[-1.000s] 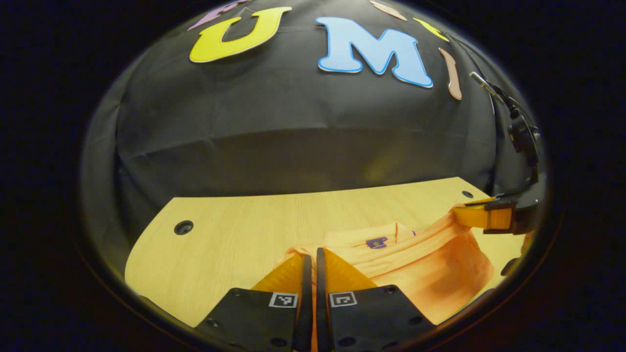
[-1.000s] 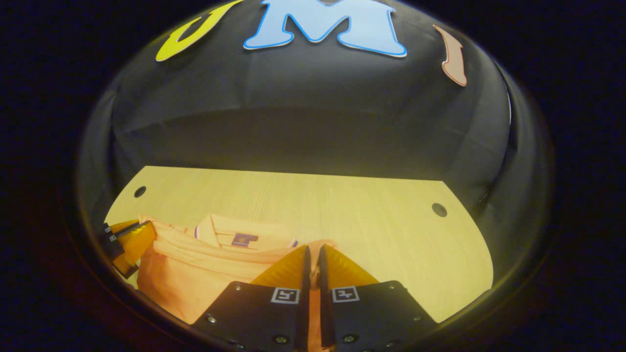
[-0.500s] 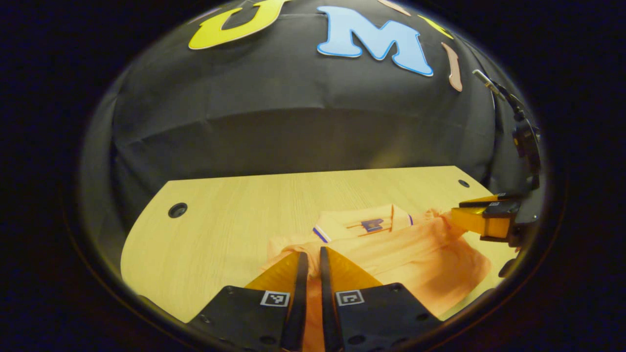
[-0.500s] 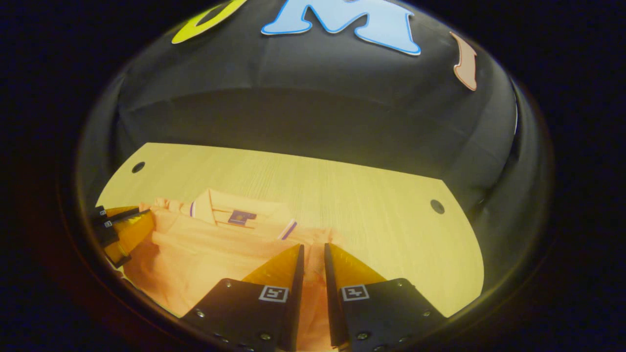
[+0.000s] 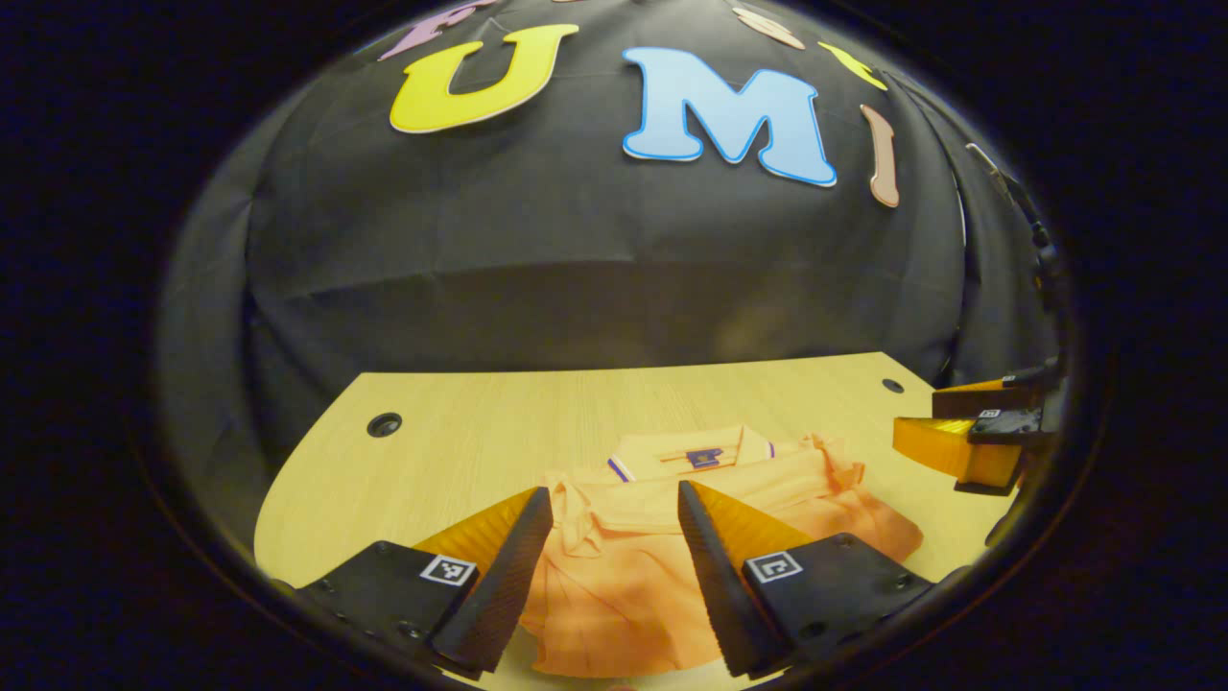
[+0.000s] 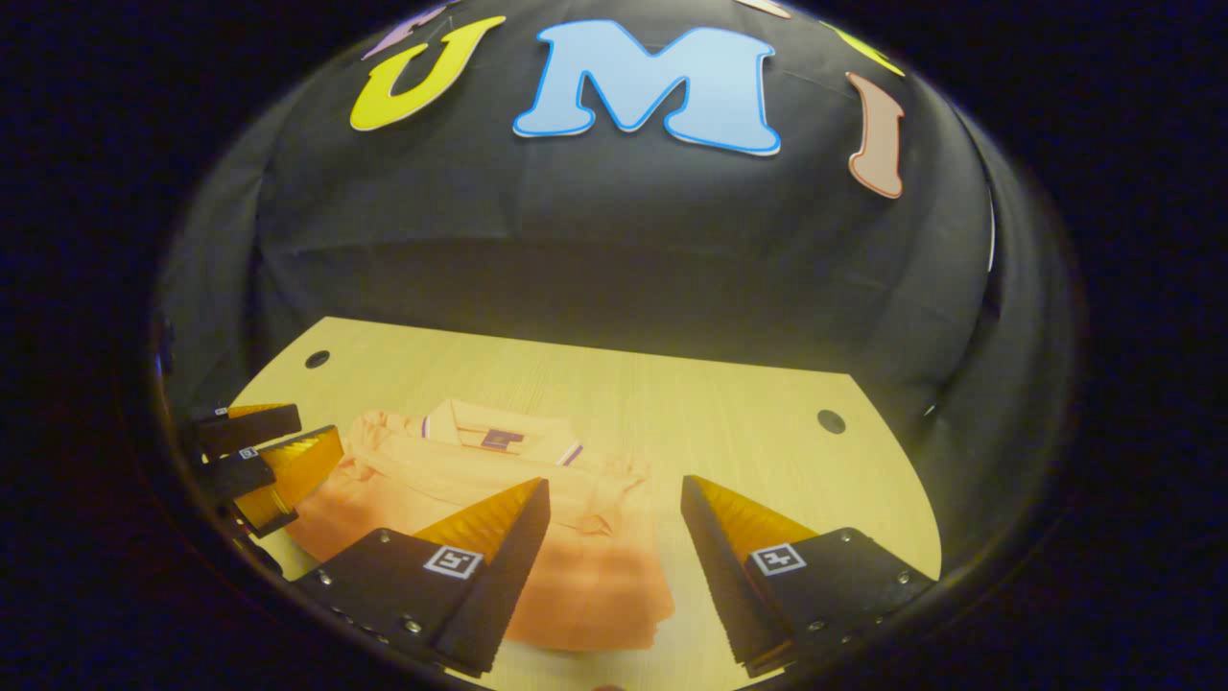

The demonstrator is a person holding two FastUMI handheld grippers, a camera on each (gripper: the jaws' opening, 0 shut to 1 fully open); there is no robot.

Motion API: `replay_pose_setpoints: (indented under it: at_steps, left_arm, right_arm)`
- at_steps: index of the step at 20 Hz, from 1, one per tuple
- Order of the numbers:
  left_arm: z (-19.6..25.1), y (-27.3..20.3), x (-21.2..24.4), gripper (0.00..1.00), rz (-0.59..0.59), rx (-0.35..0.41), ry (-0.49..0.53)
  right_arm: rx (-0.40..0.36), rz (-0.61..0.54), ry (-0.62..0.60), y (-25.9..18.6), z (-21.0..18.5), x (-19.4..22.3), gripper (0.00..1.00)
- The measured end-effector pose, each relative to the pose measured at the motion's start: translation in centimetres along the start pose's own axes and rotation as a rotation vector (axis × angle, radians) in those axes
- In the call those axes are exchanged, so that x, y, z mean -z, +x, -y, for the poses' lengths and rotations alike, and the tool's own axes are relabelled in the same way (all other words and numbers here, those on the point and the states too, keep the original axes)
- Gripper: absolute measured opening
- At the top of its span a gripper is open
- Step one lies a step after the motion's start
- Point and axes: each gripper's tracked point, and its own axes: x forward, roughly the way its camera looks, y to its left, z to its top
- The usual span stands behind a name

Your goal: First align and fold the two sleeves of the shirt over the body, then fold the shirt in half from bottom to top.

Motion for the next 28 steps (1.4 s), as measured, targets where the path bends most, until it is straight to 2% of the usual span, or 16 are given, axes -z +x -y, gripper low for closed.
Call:
replay_pose_setpoints:
  at_steps: [3,11,17,20,28]
  left_arm:
    - [0.8,-2.8,-1.8,0.95,0.049,-0.020,-0.001]
    - [4.9,-12.0,-7.7,0.95,0.235,-0.038,-0.014]
    - [8.0,-19.6,-8.7,0.94,0.328,-0.068,-0.040]
    - [8.6,-23.0,-9.5,0.94,0.368,-0.076,0.000]
    - [10.0,-25.5,-10.7,0.94,0.418,-0.041,0.029]
  right_arm:
    - [-0.004,0.060,0.012,-2.9,1.0,-1.2,0.87]
    - [-0.006,0.210,0.007,-12.1,3.4,-3.4,0.87]
    - [-0.019,0.301,-0.036,-17.5,5.0,-3.5,0.86]
    - [-0.015,0.345,-0.030,-20.2,5.3,-3.6,0.86]
    - [0.010,0.414,0.026,-23.6,5.9,-4.9,0.87]
